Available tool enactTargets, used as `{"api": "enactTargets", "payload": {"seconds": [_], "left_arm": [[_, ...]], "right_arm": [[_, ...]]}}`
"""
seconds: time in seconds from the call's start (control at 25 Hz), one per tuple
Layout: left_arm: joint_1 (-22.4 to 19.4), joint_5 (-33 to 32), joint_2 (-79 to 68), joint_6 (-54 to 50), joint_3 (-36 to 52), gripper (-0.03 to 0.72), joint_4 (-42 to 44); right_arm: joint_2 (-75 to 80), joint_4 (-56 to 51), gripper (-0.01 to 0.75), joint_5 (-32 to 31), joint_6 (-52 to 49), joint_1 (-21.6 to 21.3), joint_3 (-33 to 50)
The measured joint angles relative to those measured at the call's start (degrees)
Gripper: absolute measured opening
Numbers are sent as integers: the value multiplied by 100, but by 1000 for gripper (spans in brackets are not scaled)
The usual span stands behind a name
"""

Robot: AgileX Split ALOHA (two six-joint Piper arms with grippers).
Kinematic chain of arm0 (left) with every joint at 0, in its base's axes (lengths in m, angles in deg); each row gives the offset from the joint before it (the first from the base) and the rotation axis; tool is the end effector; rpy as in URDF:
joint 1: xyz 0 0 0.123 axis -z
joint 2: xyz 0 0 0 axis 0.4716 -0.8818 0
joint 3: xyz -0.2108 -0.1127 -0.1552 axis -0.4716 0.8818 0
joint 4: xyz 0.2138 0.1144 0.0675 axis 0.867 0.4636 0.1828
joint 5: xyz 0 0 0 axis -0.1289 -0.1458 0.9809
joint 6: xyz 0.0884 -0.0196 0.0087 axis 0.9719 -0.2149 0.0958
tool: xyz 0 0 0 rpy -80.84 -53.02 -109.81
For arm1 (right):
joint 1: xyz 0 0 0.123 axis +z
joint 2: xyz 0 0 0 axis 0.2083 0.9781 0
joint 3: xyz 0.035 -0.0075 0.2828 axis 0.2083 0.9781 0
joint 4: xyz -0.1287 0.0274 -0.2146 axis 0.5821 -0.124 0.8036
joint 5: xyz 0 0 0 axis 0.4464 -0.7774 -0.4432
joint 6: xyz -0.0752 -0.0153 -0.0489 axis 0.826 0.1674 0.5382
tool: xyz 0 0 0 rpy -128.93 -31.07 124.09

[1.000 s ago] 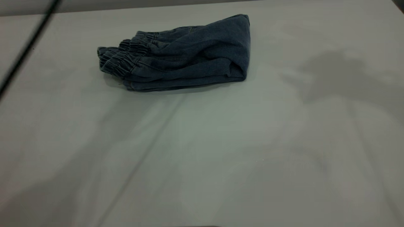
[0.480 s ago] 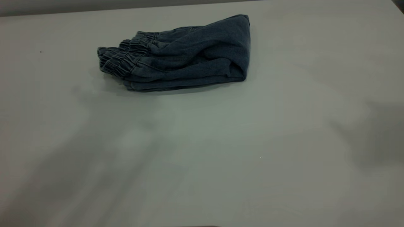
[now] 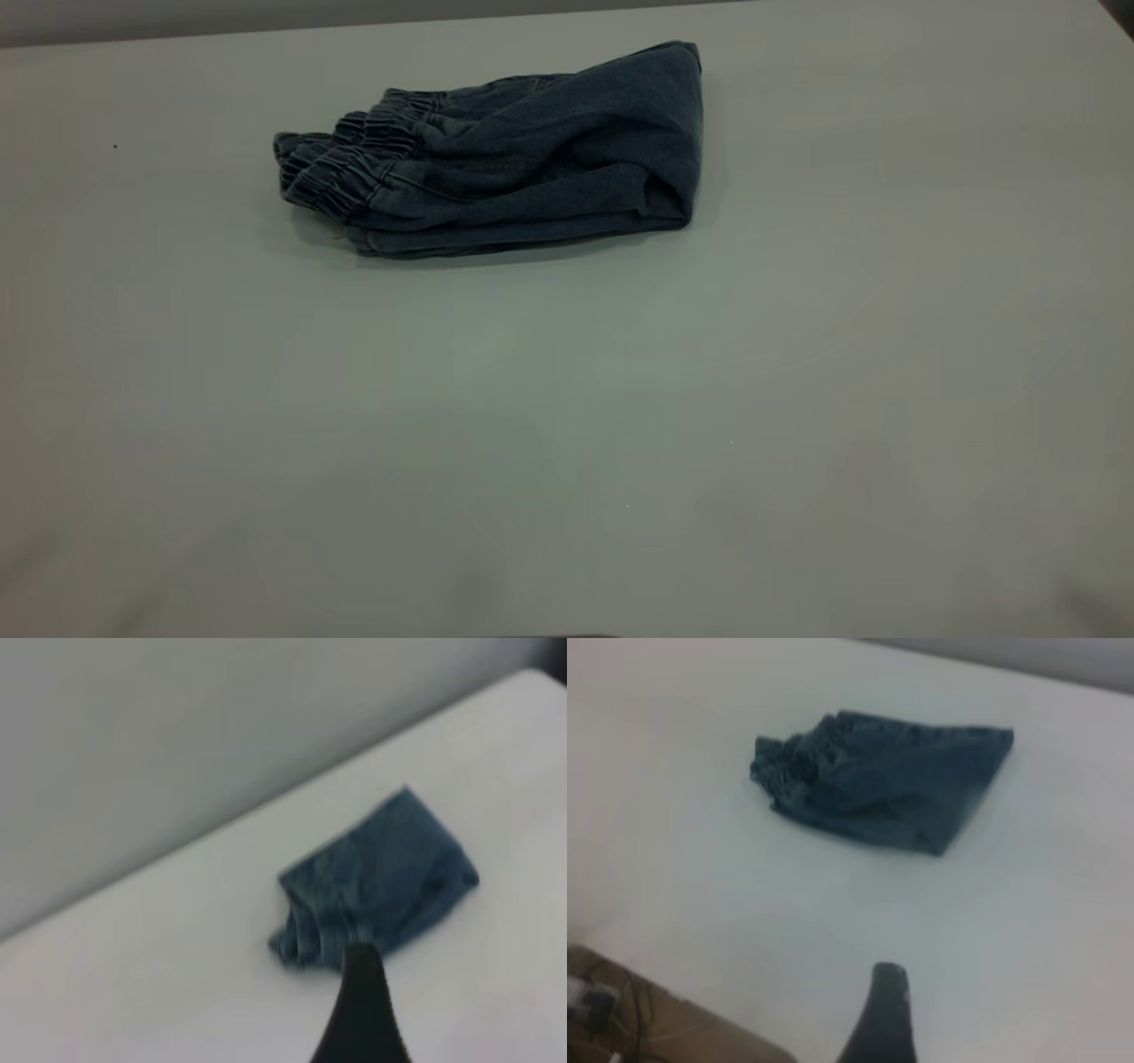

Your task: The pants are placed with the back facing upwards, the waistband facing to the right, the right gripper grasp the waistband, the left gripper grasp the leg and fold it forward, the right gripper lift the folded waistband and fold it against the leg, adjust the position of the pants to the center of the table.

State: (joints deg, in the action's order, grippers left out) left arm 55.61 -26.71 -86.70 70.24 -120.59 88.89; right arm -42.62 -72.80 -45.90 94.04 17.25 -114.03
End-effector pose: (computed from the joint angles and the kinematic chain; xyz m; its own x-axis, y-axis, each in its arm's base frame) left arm 0.0718 -0.0326 0.5088 -0.2795 0.3050 -0.9104 0.4687 0.8709 0.1478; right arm 0.0999 0.0455 0.4454 -0.6369 -0.0951 -0.7651 -0.4090 0.8829 0.2307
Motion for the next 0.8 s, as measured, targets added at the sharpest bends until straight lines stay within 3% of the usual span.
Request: {"api": "enactTargets", "payload": {"seconds": [0.32, 0.6, 0.8], "left_arm": [[0, 0, 2551, 0, 2763, 517, -2], [0, 0, 3106, -11, 4226, 517, -401], [0, 0, 3106, -11, 4986, 517, -719]], "right_arm": [[-1524, 17, 586, 0, 0, 0, 1270], [-2904, 225, 586, 49, 26, 0, 2568], [-3916, 695, 586, 525, 45, 0, 3482]]}}
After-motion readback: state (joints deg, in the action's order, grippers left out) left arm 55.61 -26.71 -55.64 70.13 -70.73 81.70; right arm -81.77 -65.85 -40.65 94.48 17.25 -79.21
